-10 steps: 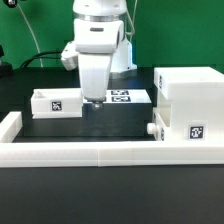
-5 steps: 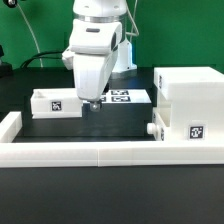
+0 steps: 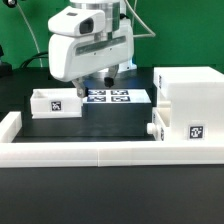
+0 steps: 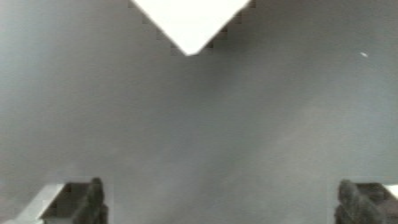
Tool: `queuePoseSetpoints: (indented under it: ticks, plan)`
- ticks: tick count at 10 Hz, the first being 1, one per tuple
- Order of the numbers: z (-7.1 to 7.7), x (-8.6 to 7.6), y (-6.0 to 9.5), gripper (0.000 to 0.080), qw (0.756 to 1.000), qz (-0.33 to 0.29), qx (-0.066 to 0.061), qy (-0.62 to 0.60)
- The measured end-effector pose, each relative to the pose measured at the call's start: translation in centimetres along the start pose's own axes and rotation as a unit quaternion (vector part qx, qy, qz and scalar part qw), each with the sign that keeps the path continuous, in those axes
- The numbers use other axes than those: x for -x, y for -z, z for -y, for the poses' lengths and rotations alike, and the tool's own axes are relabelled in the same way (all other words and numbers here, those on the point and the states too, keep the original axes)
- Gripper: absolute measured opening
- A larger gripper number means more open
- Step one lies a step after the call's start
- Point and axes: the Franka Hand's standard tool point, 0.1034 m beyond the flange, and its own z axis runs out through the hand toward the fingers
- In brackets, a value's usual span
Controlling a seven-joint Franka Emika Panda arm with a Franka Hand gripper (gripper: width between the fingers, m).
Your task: Assemble drawer
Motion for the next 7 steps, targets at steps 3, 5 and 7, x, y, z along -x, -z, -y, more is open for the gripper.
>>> queuePoseSetpoints:
  ticks: [3,5,7]
  plan:
    - [0.1,-0.5,0.0,0.0651,0.996,-0.008,-0.006,-0.091]
    - [0.2,-0.5,0.0,0.0651,0.991,-0.011,-0.008,-0.13]
    - [0.8,1.6,0.6,0.0651,0.973,-0.037,0.015,-0.227]
